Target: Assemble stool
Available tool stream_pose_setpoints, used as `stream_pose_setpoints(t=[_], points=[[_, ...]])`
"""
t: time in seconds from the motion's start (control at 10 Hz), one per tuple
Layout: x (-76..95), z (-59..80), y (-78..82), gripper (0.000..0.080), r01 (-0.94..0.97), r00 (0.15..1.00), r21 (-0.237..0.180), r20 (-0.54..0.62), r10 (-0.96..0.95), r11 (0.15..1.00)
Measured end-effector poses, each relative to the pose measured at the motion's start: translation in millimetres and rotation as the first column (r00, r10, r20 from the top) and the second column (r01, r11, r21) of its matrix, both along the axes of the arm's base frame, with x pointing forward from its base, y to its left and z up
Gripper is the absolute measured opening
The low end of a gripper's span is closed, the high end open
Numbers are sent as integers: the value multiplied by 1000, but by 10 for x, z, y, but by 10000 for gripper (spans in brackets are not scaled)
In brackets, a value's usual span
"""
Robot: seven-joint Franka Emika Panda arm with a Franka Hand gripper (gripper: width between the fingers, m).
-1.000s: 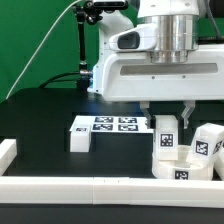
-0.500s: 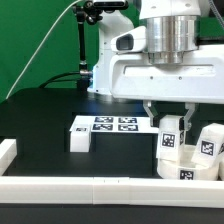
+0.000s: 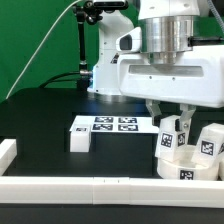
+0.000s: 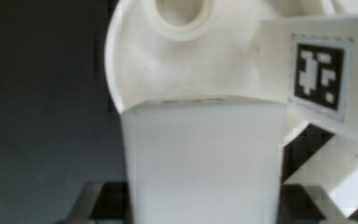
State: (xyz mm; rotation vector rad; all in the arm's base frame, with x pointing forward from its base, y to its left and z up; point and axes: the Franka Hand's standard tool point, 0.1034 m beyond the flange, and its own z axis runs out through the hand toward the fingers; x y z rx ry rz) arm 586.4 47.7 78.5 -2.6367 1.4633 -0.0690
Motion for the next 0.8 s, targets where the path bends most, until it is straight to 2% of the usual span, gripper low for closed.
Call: stream_pose_setpoints(t=[0.2, 0.5, 0.8], points=[[3, -2, -14, 337, 233, 972, 46, 1, -234, 971], [13, 1, 1, 337, 480, 877, 107, -35, -479, 871], [35, 0, 35, 337, 650, 759, 128, -63, -648, 749]])
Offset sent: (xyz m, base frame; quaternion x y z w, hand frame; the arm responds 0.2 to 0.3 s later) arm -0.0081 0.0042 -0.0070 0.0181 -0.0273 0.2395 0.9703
